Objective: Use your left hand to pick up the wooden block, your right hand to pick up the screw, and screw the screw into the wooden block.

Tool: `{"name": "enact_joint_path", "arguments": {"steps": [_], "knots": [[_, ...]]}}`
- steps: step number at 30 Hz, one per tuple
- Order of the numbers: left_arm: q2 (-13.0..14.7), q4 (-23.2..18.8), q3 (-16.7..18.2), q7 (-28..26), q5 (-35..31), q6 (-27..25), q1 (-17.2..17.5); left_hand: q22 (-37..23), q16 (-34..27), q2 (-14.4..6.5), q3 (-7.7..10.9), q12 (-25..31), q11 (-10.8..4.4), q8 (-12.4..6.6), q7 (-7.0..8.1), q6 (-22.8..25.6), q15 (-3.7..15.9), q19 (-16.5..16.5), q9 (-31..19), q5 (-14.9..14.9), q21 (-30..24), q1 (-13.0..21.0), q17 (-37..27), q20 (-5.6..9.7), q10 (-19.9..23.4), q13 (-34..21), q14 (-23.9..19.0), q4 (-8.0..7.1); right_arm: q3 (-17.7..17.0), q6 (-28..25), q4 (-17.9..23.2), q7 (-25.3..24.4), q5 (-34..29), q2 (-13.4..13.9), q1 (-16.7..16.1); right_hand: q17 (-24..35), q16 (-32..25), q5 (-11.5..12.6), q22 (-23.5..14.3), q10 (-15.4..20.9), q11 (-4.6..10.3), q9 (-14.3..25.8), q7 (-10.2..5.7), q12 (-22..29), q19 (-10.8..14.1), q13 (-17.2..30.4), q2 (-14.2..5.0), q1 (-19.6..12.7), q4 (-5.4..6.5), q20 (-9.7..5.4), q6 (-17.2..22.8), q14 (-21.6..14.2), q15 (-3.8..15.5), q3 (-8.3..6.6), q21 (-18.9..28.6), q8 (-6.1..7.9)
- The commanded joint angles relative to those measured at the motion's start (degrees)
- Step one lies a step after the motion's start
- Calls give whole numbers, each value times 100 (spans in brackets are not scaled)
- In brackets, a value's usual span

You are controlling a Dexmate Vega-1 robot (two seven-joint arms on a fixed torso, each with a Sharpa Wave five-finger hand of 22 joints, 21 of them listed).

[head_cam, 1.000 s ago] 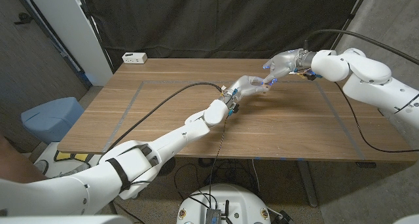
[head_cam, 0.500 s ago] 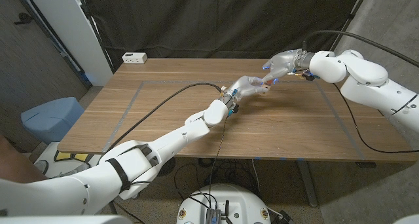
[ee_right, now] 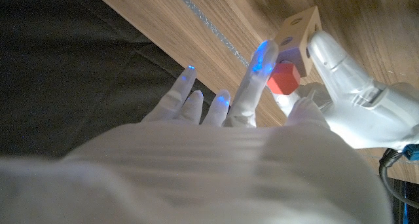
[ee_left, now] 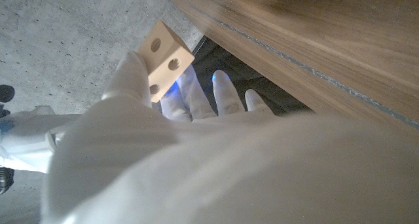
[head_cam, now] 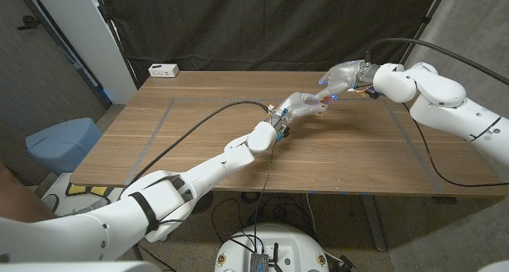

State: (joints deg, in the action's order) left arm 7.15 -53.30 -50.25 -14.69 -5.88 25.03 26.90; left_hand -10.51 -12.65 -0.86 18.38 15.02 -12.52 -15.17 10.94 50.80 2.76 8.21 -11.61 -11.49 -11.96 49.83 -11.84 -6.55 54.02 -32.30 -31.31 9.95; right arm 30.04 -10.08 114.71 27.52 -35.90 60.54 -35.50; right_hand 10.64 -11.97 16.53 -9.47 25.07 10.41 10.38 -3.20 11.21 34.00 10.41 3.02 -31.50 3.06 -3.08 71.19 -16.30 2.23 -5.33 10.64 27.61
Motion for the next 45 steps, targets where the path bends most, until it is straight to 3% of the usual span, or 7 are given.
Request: {"name": "enact_joint_path", "arguments": {"steps": [1,16,22,27,34,38,45], "knots": [[-22,71,11,-17,17,75,-30,-20,22,-355,163,23,4,-46,-95,478,557,26,-29,-52,-17,270,-22,-11,71,-55,-63,-115,-70,-213,107,24,-41,11,-51,20,25,56,-12,-10,-88,23,-13,-19,48,4,44,90,23,-174,-128,-50,473,73,24,-83],[-8,29,60,-25,64,92,-15,-20,18,-344,157,27,2,-49,-111,490,557,28,-29,-50,-16,256,-25,-10,90,-57,-71,-120,-236,-638,290,-30,135,78,-179,16,78,121,-10,-119,-238,47,-72,-65,-104,11,140,239,95,-63,-686,21,352,236,-25,-402],[13,-28,94,-65,77,48,14,-20,17,-350,161,28,2,-48,-108,490,558,28,-28,-51,-16,262,-28,-12,95,-59,-67,-118,-284,-766,296,-74,296,72,-206,12,110,164,-9,-261,-275,67,-57,-93,-209,15,142,269,118,-17,-1094,122,315,291,-39,-608],[4,-10,121,-101,96,57,14,-20,15,-344,159,26,3,-56,-115,512,561,29,-28,-51,-16,271,-29,-15,96,-57,-68,-111,-383,-982,334,-243,474,62,-319,10,119,203,-7,-374,-420,90,-31,-100,-280,20,121,282,136,18,-1482,202,262,331,-35,-794],[-51,95,158,-114,168,109,-14,-20,12,-350,158,26,4,-52,-111,504,573,29,-28,-50,-16,270,-34,-21,101,-57,-65,-115,-672,-1322,463,-673,920,104,-680,0,121,244,-6,-508,-534,117,-6,-99,-340,25,35,210,119,138,-2021,278,220,324,-31,-1042],[-86,154,177,-138,200,132,-35,-20,9,-346,157,28,3,-53,-107,509,562,32,-29,-50,-17,278,-34,-17,108,-59,-70,-109,-873,-1438,540,-971,1288,135,-934,-17,112,253,-6,-589,-665,132,65,-89,-361,27,-39,64,45,230,-2385,283,47,282,-21,-1216],[-125,194,208,-165,256,115,-57,-20,6,-344,154,31,4,-53,-109,510,567,31,-29,-49,-16,276,-36,-20,116,-61,-72,-111,-1261,-1513,605,-1614,2022,73,-1413,-26,109,232,-6,-633,-808,145,156,-76,-374,29,-131,-78,-32,325,-2508,288,-56,224,-17,-1292]]}}
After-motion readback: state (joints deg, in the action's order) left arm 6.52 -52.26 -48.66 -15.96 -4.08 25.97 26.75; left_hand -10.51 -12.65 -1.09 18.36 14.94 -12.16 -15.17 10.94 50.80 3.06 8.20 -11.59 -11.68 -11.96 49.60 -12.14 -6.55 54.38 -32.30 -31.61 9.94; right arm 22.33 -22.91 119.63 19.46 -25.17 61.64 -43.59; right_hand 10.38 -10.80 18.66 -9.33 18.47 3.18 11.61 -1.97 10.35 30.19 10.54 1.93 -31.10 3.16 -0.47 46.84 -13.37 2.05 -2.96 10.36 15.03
